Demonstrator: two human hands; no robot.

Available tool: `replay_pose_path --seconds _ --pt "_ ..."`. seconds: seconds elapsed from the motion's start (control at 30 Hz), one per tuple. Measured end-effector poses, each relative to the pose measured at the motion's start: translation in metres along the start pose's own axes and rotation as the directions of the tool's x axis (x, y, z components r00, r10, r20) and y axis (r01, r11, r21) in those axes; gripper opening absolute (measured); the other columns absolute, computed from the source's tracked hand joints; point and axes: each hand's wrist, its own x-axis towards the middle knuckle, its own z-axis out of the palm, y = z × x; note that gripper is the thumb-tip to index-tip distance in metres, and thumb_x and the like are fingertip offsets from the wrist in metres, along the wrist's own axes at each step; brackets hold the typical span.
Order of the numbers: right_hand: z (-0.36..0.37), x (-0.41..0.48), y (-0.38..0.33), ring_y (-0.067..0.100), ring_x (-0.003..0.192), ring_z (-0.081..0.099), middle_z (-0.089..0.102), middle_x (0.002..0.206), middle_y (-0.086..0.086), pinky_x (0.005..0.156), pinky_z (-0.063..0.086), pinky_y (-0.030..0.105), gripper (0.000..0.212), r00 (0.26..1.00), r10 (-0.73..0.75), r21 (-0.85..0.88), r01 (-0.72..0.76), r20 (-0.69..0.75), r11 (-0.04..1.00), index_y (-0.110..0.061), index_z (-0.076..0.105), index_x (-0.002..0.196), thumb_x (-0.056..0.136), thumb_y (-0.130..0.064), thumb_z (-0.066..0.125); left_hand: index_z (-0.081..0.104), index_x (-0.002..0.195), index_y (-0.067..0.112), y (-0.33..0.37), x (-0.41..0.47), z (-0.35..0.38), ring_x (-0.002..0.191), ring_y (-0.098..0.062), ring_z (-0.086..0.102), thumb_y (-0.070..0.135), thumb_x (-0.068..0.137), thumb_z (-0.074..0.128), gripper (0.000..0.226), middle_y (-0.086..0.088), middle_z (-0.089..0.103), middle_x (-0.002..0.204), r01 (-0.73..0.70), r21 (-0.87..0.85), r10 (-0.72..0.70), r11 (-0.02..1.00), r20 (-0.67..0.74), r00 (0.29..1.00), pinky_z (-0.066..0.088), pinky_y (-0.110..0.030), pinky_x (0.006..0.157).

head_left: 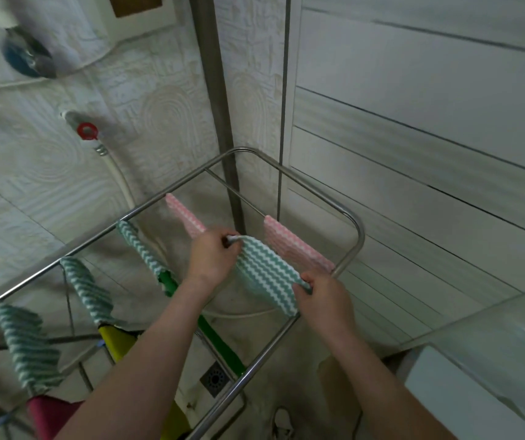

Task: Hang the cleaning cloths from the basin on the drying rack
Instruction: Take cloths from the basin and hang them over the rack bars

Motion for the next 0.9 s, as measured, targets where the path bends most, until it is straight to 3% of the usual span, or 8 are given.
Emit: replay_pose_path --seconds 0.07,0.13,0.27,0.37,0.47,0.6,0.73,0.9 --pt "0.004 0.009 0.007 0.016 0.070 0.061 0.066 0.082 -0.003 0.058 0.044 0.025 0.018 0.999 0.040 -0.024 -0.040 -0.024 0.999 -0.018 0.067 0.104 0.092 -0.027 0.056 0.071 0.103 0.008 0.004 0.007 0.013 0.081 -0.014 0.059 0.014 0.087 0.063 0.019 -0.008 0.071 0.096 0.004 -0.006 -0.004 1.000 0.014 1.000 0.034 -0.011 0.067" --pt "0.006 0.019 0.014 0.018 0.078 0.065 0.070 0.093 0.000 0.066 0.054 0.033 0.023 0.997 0.049 -0.045 -0.052 -0.063 0.998 -0.021 0.065 0.113 0.093 -0.028 0.054 0.070 0.103 0.009 0.005 0.017 0.024 0.083 -0.012 0.060 0.014 0.087 0.063 0.018 -0.007 0.071 0.099 0.025 -0.031 -0.024 0.999 0.039 0.999 0.043 -0.017 0.073" --pt "0.011 0.026 0.019 0.013 0.078 0.057 0.064 0.094 -0.003 0.058 0.043 0.023 0.023 0.993 0.011 -0.088 -0.021 -0.117 0.996 -0.019 0.060 0.115 0.094 -0.024 0.055 0.063 0.115 0.012 0.004 0.026 0.034 0.098 -0.021 0.064 0.016 0.086 0.065 0.030 -0.007 0.068 0.108 0.046 -0.036 -0.042 0.998 0.113 0.993 0.052 -0.034 0.088" --pt "0.015 0.022 0.025 0.019 0.093 0.054 0.058 0.108 0.005 0.071 0.044 0.025 0.037 0.983 -0.099 -0.145 0.076 -0.157 0.987 -0.017 0.055 0.123 0.087 -0.022 0.064 0.047 0.134 0.017 -0.001 0.020 0.033 0.099 -0.020 0.059 0.009 0.082 0.068 0.057 -0.007 0.058 0.119 0.012 -0.084 -0.001 0.996 0.136 0.991 0.050 -0.033 0.088" --pt "0.014 0.015 0.020 0.023 0.106 0.053 0.061 0.111 0.004 0.088 0.045 0.034 0.027 0.970 -0.232 -0.174 0.216 -0.075 0.961 -0.019 0.065 0.111 0.088 -0.032 0.062 0.053 0.127 0.018 -0.013 0.004 0.029 0.091 -0.015 0.053 0.010 0.079 0.071 0.052 -0.007 0.056 0.117 -0.043 0.002 0.042 0.999 0.041 0.998 0.042 -0.022 0.080" --pt "0.020 0.004 0.008 0.014 0.087 0.058 0.069 0.096 -0.004 0.070 0.039 0.027 0.027 0.949 -0.231 -0.243 0.281 0.214 0.929 -0.026 0.069 0.102 0.092 -0.044 0.052 0.058 0.126 0.015 -0.029 -0.024 0.038 0.123 -0.028 0.047 0.033 0.078 0.074 0.053 -0.010 0.049 0.135 -0.067 0.184 0.041 0.981 0.143 0.989 0.037 -0.032 0.104" --pt "0.025 0.000 0.001 0.018 0.088 0.063 0.068 0.095 -0.003 0.075 0.040 0.028 0.019 0.960 -0.205 -0.276 0.253 0.190 0.927 -0.024 0.067 0.101 0.092 -0.036 0.055 0.046 0.138 0.015 -0.032 -0.037 0.045 0.138 -0.026 0.032 0.046 0.082 0.066 0.067 -0.008 0.027 0.155 -0.068 0.217 0.029 0.974 0.177 0.984 0.029 -0.032 0.110" --pt "0.034 -0.005 0.000 0.019 0.084 0.060 0.065 0.095 -0.003 0.077 0.044 0.031 0.013 0.963 -0.254 -0.234 0.269 0.093 0.934 -0.025 0.061 0.098 0.086 -0.027 0.063 0.043 0.139 0.013 -0.030 -0.044 0.046 0.139 -0.021 0.034 0.046 0.084 0.064 0.068 -0.007 0.025 0.156 -0.061 0.218 0.030 0.974 0.144 0.989 0.030 -0.029 0.111"
